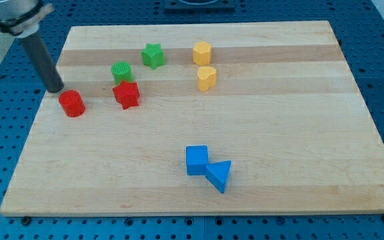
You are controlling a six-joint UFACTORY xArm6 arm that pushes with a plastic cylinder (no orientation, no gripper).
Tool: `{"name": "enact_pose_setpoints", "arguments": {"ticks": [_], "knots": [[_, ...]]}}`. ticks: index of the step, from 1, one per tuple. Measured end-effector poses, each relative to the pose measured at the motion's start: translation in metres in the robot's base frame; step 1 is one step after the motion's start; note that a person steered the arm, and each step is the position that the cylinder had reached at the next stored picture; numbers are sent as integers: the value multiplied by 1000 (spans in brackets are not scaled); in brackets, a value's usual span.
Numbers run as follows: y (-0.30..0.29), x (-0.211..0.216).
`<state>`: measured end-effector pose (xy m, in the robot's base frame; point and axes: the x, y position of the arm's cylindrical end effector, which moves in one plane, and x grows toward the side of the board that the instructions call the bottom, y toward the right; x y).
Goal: Place the red blocks diagonal to each other
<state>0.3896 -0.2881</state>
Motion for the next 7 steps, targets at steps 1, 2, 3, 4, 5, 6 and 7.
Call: {"name": "enact_pose_setpoints", "arguments": {"ticks": [1,2,3,4,5,6,7], "knots": [[0,3],[15,15],[61,38],[109,46],[118,44],[99,42],[97,78]]}}
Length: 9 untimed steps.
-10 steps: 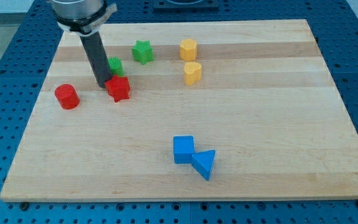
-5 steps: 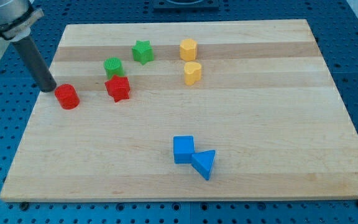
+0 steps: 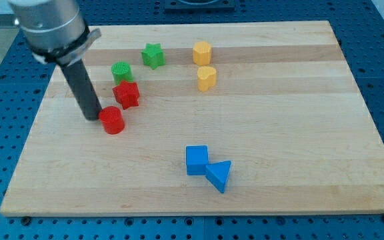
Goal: Place the red blocks diagonal to each other
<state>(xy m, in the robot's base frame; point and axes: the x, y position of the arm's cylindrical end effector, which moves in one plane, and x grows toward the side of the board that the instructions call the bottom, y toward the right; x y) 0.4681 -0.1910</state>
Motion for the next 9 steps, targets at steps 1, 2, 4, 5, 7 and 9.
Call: {"name": "enact_pose_setpoints", "arguments": {"ticks": [1,2,4,5,7,9], "knots": [[4,20],[3,18],[38,12],[60,7],[119,0],[204,-19]]}}
